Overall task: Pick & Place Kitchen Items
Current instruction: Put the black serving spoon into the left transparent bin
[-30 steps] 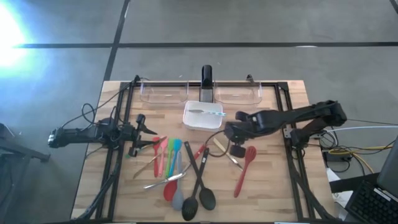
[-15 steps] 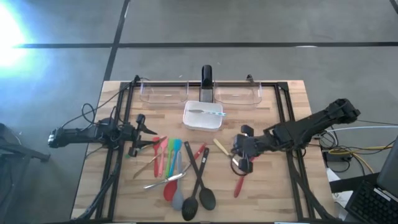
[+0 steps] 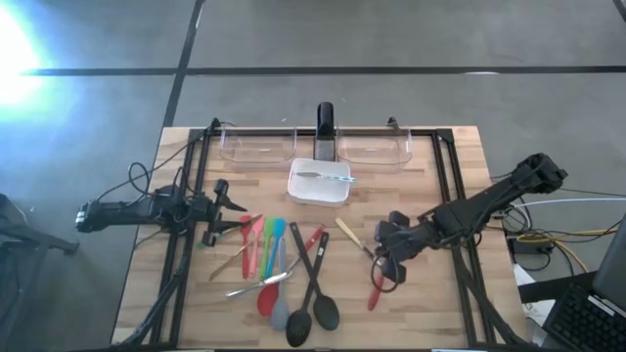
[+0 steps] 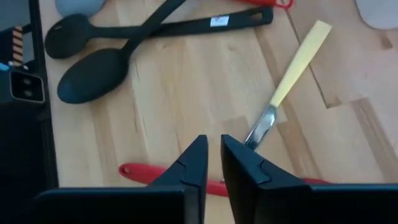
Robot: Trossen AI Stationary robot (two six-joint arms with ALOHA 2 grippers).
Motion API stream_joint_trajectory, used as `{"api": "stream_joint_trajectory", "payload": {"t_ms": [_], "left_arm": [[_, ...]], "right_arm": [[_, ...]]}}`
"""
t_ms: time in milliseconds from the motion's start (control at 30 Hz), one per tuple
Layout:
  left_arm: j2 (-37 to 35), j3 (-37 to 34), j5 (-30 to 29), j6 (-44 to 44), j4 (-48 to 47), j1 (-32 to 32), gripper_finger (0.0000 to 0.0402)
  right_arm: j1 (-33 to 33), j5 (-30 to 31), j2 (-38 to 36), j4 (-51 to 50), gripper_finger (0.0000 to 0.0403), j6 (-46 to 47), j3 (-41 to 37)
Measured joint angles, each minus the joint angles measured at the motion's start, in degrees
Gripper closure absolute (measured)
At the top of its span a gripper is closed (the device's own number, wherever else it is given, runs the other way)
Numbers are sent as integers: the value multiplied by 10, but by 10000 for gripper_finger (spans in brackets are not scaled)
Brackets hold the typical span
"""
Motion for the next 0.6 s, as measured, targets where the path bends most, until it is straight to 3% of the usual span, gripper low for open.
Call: {"api": "stream_joint_trajectory", "payload": {"t_ms": [200,600], "left_arm": [[0,0,0,0,0,0,223],[0,0,0,0,0,0,223]], "right_arm": [[-30,3,1,59,298,-55,-12],[-57,3,24,344,206,-52,-61]]}}
